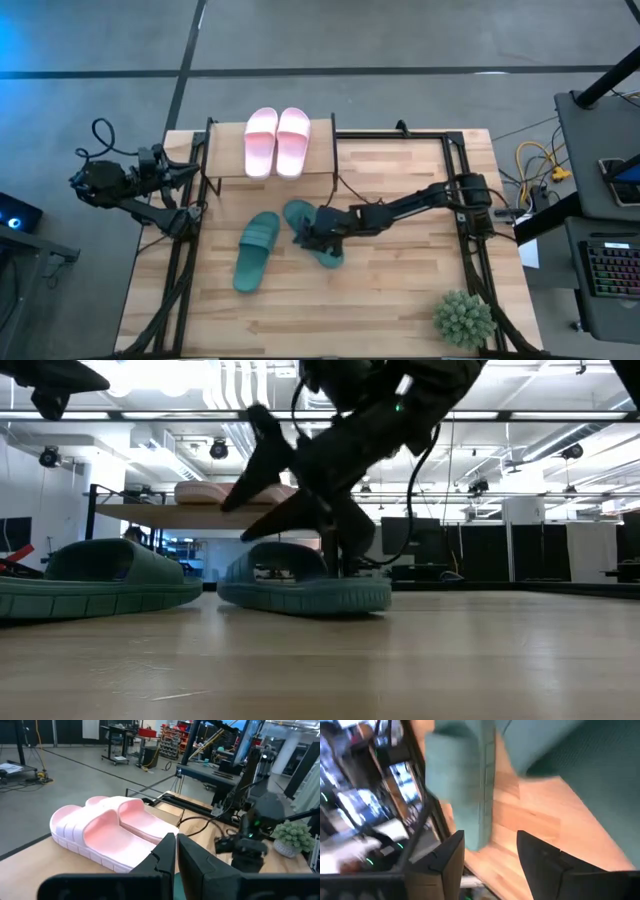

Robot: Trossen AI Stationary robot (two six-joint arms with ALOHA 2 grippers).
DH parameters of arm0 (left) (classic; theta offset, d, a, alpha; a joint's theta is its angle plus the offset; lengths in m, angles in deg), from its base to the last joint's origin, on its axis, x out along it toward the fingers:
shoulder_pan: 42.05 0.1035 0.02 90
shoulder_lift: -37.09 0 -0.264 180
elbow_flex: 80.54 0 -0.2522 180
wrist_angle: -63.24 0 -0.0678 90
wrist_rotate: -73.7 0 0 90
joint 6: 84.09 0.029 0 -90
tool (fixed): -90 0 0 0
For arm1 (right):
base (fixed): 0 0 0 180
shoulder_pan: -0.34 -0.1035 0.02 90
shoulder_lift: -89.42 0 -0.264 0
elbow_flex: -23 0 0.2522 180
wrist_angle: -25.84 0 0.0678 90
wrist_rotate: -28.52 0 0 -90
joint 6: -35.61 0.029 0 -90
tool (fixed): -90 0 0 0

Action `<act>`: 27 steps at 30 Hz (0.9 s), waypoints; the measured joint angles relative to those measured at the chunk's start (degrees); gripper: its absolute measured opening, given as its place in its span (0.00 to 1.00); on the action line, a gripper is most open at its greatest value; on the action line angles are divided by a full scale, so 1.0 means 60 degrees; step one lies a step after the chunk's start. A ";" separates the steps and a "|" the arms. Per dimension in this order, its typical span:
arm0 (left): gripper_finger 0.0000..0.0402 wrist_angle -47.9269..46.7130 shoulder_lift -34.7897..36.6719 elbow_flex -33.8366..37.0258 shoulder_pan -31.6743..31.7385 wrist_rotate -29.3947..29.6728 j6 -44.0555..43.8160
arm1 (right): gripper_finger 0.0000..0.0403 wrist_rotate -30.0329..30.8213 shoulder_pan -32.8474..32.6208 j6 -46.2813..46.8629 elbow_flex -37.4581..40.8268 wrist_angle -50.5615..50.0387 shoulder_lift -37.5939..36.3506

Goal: Pick and place slides into the shelf
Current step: Put the right green slide under the shelf

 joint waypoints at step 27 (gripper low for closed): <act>0.01 -0.0351 -0.0492 0.0990 0.0000 -0.0516 -0.1000 | 0.02 -0.0333 -0.1834 -0.7699 -0.0473 -0.7767 -0.1122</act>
